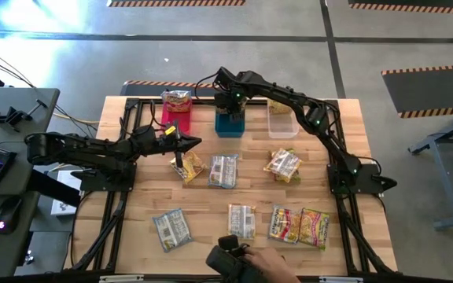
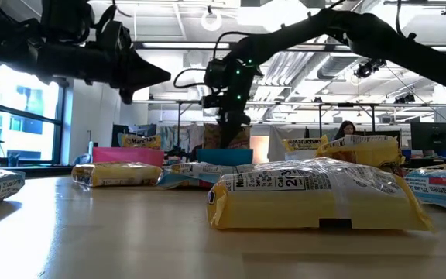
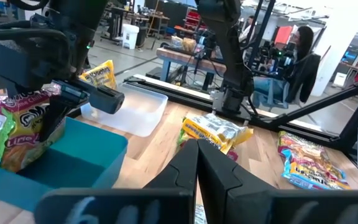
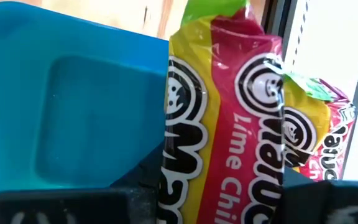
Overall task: Sort Maruchan noodles
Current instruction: Put the bottom left green noodle pack into the blue bin
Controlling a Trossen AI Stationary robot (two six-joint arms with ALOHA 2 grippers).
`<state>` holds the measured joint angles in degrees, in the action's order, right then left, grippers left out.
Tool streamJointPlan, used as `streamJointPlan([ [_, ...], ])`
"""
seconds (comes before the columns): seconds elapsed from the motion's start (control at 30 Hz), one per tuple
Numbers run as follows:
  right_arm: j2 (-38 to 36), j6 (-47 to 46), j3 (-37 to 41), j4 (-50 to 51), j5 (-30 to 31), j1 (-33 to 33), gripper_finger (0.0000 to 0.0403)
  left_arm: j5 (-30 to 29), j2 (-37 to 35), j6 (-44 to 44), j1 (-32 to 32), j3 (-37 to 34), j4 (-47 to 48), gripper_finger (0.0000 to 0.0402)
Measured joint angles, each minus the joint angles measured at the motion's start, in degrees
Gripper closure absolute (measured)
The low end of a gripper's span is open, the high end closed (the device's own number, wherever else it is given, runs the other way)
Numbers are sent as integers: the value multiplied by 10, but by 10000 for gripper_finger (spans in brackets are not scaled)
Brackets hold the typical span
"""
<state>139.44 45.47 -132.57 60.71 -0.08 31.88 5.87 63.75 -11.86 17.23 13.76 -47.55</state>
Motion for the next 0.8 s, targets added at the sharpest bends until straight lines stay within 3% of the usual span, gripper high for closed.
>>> streamJointPlan([
  [0.3,1,2,3,-15,-9,0,275,0,0,0,0,0,3,401],
  [0.63,2,11,3,-24,13,-1,204,0,0,0,0,0,10,401],
  [0.8,-18,8,3,-21,18,0,191,0,0,0,0,0,10,401],
])
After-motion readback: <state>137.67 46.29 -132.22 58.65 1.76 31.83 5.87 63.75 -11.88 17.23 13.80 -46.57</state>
